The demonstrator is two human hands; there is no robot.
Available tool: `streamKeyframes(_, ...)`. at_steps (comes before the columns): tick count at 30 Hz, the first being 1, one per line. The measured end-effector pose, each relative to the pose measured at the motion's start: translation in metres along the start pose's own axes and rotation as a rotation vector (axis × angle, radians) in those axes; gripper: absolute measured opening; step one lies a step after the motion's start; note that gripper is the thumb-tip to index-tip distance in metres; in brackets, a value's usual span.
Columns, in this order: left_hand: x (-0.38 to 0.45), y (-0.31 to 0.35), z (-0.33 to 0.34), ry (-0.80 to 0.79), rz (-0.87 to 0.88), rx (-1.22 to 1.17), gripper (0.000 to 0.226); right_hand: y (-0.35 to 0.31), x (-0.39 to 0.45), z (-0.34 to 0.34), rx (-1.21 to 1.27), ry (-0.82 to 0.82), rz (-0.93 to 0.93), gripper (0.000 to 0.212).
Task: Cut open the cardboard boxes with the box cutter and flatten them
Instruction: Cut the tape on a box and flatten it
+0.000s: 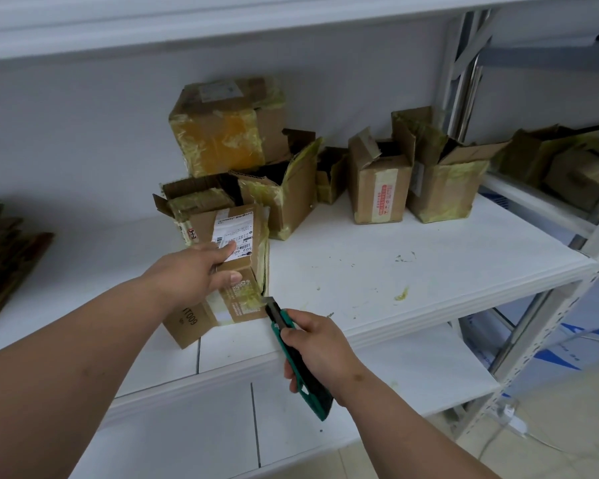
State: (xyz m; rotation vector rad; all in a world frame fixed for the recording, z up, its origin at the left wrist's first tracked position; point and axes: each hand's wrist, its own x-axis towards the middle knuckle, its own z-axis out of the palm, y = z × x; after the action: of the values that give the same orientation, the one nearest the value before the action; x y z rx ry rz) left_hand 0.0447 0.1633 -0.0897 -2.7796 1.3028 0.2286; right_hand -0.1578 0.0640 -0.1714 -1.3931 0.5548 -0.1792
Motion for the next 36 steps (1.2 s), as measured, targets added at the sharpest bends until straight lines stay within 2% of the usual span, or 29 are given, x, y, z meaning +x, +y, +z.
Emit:
streamKeyframes(2,0.002,0.005,0.001,0.007,-0.002,-0.003,0.067,0.006,0.001,-0.001,-0.154,0.129,-0.103,0.029)
streamKeyframes(4,0.005,0.009,0.001,0.010,-0.009,0.009,0.067,0.012,0.005,0.001,-0.432,0.220,-0.235,0.033)
streamKeyframes(6,0.007,0.012,0.000,0.012,-0.015,0.001,0.067,0.015,0.006,0.002,-0.652,0.246,-0.315,0.044)
streamKeyframes(9,0.008,0.014,-0.001,0.019,-0.016,0.006,0.067,0.015,0.005,0.001,-0.814,0.276,-0.361,0.048)
streamKeyframes(17,0.011,0.019,-0.001,0.031,-0.033,-0.001,0.067,0.017,0.009,0.005,-0.818,0.367,-0.373,0.051)
streamKeyframes(22,0.011,0.019,0.000,0.033,-0.032,-0.002,0.068,0.018,0.013,0.006,-0.854,0.365,-0.387,0.051)
streamKeyframes(27,0.011,0.020,-0.001,0.030,-0.040,0.005,0.068,0.025,0.013,0.011,-0.868,0.388,-0.404,0.062)
streamKeyframes(33,0.013,0.020,-0.002,0.023,-0.045,0.011,0.069,0.030,0.014,0.015,-0.861,0.430,-0.430,0.061)
streamKeyframes(36,0.013,0.017,-0.003,0.029,-0.055,0.087,0.072,0.033,0.015,0.016,-0.845,0.455,-0.446,0.060)
